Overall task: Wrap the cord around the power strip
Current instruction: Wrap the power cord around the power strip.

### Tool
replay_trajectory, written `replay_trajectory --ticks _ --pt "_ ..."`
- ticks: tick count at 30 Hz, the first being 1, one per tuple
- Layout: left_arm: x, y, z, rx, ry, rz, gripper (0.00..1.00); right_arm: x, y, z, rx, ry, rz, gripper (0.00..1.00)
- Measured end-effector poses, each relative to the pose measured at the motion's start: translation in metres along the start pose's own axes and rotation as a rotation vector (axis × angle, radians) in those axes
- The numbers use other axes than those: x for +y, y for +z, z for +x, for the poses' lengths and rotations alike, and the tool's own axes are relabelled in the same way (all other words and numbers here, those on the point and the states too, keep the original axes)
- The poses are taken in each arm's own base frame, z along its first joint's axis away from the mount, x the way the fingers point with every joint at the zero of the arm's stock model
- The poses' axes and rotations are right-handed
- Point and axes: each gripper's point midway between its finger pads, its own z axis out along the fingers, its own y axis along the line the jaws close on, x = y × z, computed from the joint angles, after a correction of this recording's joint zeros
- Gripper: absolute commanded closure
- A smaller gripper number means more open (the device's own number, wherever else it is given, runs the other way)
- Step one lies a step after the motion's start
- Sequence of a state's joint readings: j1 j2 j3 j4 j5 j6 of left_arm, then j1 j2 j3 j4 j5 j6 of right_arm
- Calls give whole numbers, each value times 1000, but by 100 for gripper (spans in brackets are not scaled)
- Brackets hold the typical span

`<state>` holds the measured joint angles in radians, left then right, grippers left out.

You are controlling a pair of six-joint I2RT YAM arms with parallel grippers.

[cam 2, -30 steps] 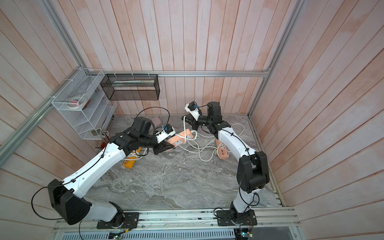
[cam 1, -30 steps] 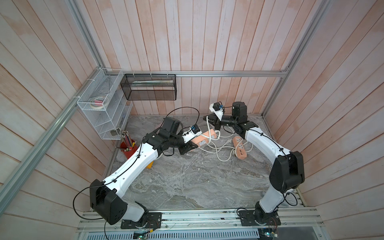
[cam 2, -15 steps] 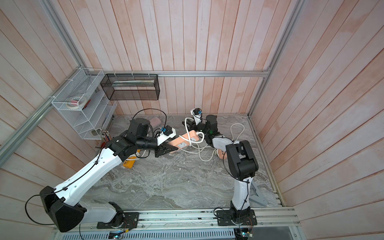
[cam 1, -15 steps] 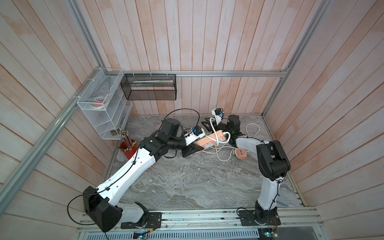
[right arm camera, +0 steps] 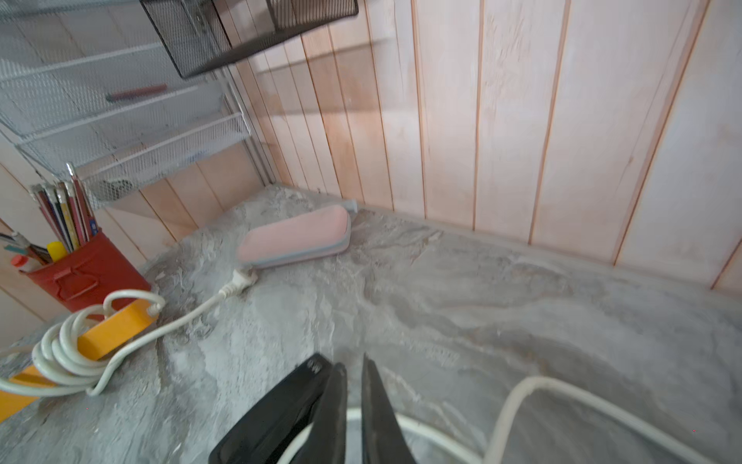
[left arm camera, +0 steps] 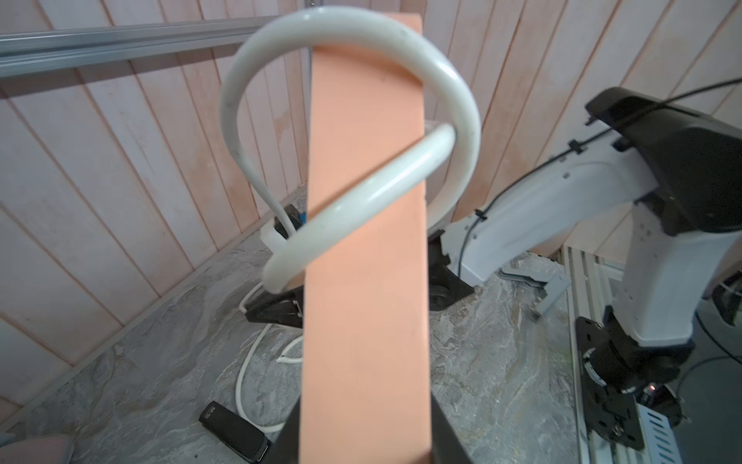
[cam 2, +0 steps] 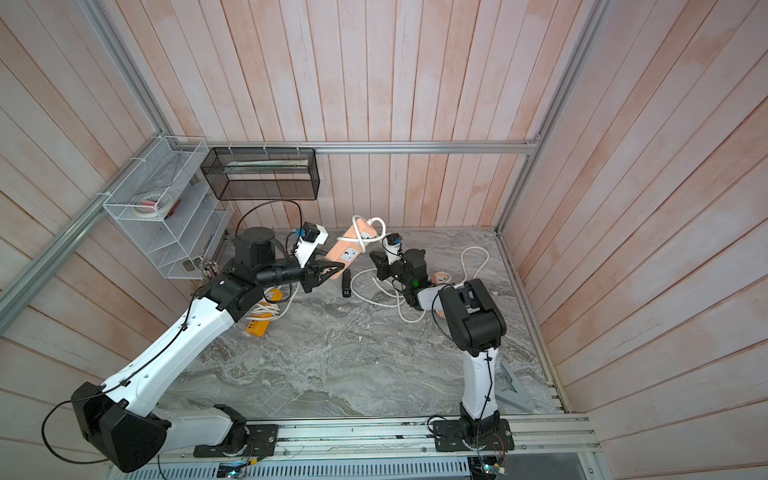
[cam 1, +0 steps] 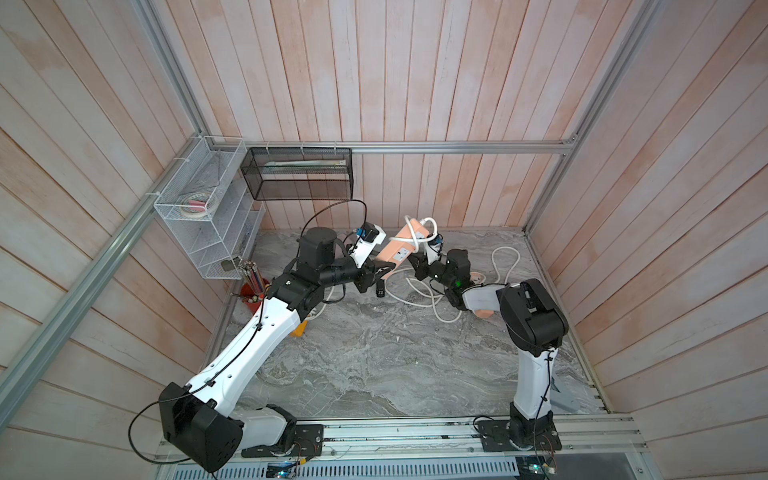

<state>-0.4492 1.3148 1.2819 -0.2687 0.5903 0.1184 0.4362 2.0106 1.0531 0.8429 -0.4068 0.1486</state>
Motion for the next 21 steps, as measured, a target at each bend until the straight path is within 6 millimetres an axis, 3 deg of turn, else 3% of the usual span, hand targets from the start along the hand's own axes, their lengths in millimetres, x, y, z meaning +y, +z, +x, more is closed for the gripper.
replay_trajectory --ticks 6,10,14,17,21 --pt "55 -5 -10 -85 -116 -127 100 55 -10 18 151 -167 15 99" --pt "94 -3 2 -52 -148 -242 100 65 -35 21 210 -252 66 100" --pt "126 4 34 112 -78 -397 100 53 -57 9 230 -359 186 100" --pt "149 6 68 278 -12 -501 100 64 -73 -11 201 -502 252 100" --pt "140 22 111 469 75 -483 100 94 -92 -47 107 -679 274 100"
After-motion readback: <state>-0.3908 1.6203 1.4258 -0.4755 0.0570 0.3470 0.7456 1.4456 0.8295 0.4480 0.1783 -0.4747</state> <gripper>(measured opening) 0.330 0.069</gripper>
